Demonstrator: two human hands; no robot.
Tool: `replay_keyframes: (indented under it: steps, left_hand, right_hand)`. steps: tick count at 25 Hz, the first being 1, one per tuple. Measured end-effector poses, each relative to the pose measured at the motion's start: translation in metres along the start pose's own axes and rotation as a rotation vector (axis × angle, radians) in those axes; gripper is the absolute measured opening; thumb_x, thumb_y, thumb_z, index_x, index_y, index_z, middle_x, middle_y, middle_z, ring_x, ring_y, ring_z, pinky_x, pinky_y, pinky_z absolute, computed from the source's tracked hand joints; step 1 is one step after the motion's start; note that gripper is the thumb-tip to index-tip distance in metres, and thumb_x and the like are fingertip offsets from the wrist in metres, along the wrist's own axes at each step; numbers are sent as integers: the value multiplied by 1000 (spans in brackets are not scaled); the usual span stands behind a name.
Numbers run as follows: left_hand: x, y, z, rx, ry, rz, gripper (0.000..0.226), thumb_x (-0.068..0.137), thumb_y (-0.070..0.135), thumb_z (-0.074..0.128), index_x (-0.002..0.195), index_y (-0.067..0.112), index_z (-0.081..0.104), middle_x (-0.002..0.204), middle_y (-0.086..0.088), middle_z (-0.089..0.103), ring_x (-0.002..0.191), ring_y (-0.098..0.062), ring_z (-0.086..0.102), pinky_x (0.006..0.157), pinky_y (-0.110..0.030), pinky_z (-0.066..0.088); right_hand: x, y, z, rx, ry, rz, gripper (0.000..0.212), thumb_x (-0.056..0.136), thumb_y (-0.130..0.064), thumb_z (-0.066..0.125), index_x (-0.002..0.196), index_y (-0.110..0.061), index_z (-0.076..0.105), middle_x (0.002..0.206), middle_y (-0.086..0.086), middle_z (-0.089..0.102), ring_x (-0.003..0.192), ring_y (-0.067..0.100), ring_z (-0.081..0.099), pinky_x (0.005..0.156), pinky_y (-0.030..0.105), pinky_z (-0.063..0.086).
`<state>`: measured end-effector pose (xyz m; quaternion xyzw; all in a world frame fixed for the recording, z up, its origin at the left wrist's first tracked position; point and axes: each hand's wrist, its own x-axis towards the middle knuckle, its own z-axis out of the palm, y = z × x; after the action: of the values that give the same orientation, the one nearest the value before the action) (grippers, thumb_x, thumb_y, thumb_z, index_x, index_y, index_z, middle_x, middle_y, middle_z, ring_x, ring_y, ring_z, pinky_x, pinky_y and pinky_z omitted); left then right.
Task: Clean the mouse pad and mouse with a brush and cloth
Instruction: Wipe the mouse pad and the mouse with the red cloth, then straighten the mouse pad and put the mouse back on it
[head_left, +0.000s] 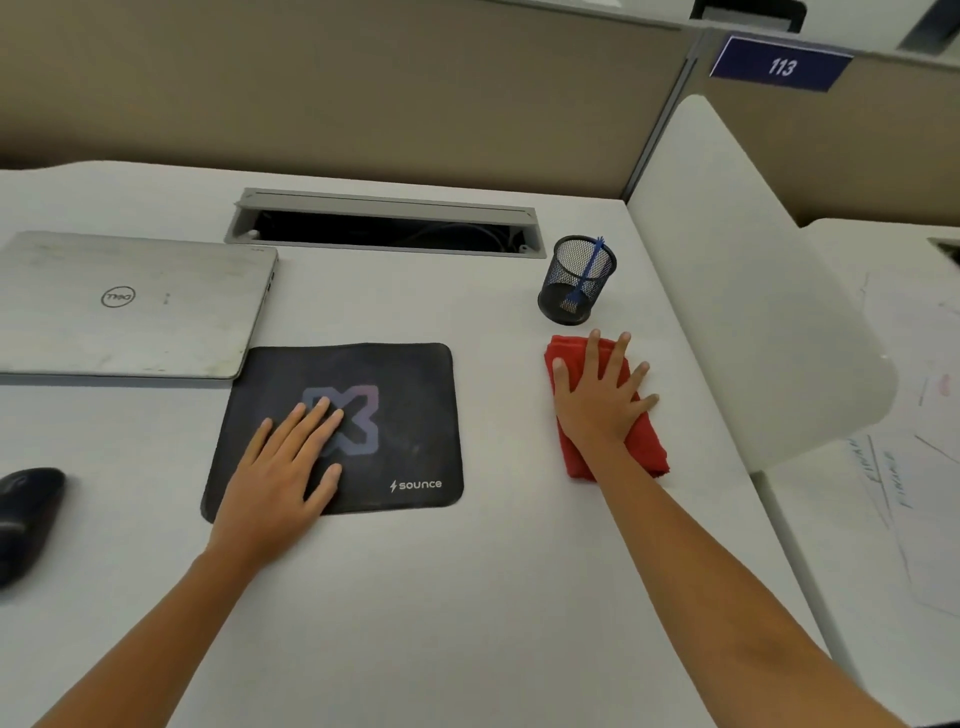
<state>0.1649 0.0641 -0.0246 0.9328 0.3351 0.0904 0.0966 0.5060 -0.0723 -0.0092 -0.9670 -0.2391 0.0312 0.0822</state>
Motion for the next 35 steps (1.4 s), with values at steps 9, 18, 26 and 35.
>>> replay_keyframes:
  steps: [9,18,26,35]
  left_hand:
    - [-13,26,-21,-208,328,-31,41,95,19,39,129,7,58,137,-6,55,136,-25,42,114,-45,31]
    - [-8,19,-34,-411,377,-506,25,93,9,57,118,7,62,132,-10,55,120,-28,50,99,-37,42]
    - [7,-7,-46,-472,287,-792,41,95,20,57,131,3,50,131,-20,55,118,-36,54,99,-44,44]
    - [34,-34,-61,-615,254,-874,27,89,18,67,112,3,68,109,-16,70,103,-31,64,96,-41,46]
  right_hand:
    - [-57,-21,-31,456,349,-219,48,93,-20,51,139,-18,41,153,7,31,143,28,20,117,50,16]
    - [-119,-73,-25,697,229,-236,34,89,-3,55,122,-11,57,123,6,58,115,24,50,99,27,41]
    - [-119,-116,-18,579,-134,-18,40,94,-21,55,133,-14,46,131,8,52,115,23,55,94,30,47]
    - [-90,-119,-23,628,-187,103,25,92,-12,58,117,-9,60,117,11,64,98,24,61,80,27,47]
